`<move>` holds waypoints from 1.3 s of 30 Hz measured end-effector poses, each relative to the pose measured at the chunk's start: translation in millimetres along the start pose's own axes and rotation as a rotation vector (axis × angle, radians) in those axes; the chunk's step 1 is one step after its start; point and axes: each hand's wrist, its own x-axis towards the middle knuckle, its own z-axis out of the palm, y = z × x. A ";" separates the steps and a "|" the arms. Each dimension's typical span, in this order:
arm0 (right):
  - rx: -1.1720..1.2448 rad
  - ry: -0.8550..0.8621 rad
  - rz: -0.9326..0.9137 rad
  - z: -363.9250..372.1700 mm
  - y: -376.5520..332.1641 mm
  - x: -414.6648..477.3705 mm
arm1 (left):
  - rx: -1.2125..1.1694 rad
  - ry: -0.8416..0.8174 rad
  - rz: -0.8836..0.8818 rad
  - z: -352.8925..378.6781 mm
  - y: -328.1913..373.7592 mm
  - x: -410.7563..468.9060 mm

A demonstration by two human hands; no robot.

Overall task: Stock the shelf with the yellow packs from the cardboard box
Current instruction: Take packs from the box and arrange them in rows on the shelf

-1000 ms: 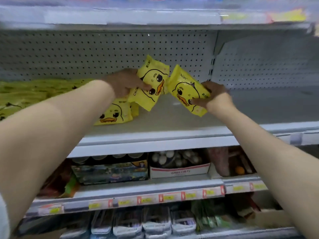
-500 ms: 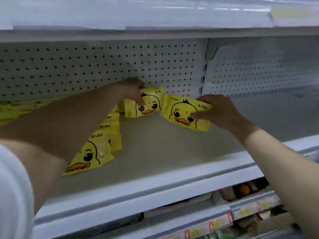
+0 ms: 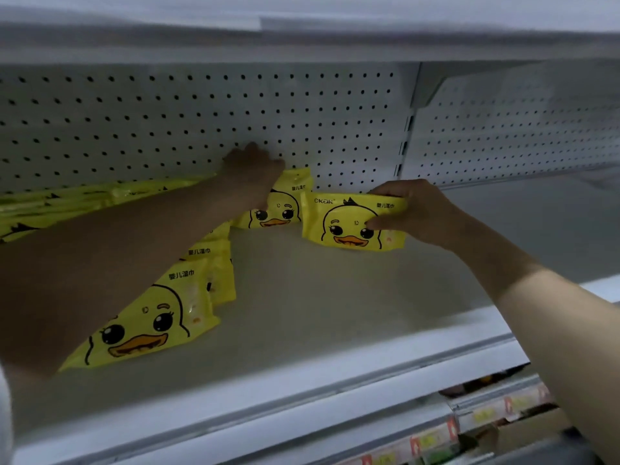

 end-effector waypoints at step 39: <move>-0.253 0.253 -0.019 76.8 -56.8 21.0 | -0.055 0.103 -0.299 -11.0 9.0 -66.4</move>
